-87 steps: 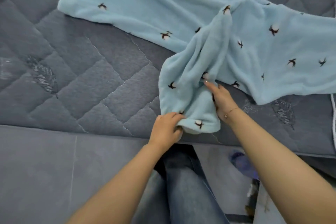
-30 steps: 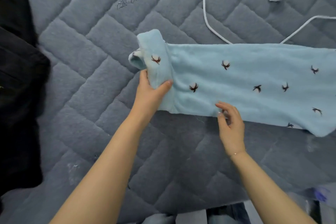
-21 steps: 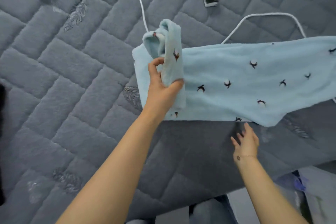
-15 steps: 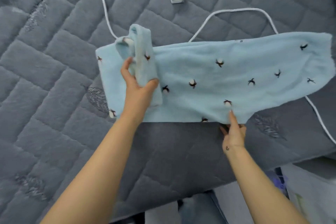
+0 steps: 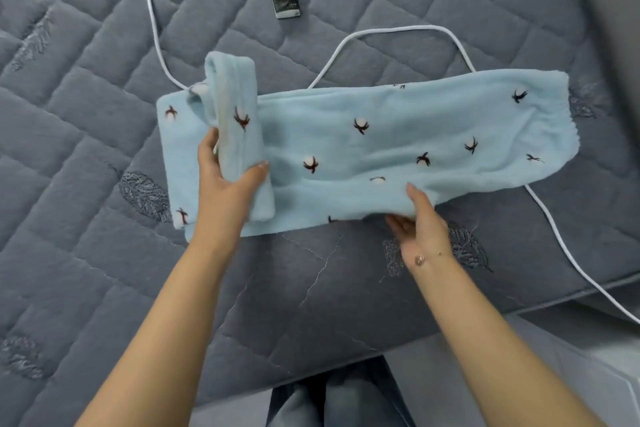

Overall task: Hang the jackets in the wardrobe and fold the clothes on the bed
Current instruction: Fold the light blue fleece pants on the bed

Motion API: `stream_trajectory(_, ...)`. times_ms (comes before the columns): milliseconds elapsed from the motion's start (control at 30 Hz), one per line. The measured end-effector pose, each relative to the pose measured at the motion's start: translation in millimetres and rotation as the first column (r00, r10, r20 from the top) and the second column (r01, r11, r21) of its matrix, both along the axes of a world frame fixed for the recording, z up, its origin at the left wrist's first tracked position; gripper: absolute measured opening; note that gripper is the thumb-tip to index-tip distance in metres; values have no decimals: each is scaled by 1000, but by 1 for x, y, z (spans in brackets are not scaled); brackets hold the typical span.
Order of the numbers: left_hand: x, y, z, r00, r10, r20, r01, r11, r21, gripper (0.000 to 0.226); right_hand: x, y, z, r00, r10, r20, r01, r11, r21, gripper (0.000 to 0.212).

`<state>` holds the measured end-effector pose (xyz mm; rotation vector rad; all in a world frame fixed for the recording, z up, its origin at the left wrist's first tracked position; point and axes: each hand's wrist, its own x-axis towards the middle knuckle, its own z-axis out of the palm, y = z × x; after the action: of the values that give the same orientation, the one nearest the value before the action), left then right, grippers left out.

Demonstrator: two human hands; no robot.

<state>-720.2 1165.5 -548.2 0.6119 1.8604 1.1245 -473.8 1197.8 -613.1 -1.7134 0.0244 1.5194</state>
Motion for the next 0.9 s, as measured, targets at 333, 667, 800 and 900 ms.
stream_trajectory(333,61,18,19,973,-229,39,220,962,162,80,1,59,4,879,450,-161,-449,893,45,74)
stream_trajectory(667,201,105,-21,840,-492,229,472,871,141,83,85,85,-13,726,430,-537,-304,901,310,73)
stream_trajectory(800,219,121,-64,870,-467,157,481,874,-64,63,124,99,-30,806,121,-580,-94,993,75,60)
stream_trajectory(900,222,113,-81,886,-459,-64,454,888,-72,38,139,106,-33,826,357,-437,-348,932,104,61)
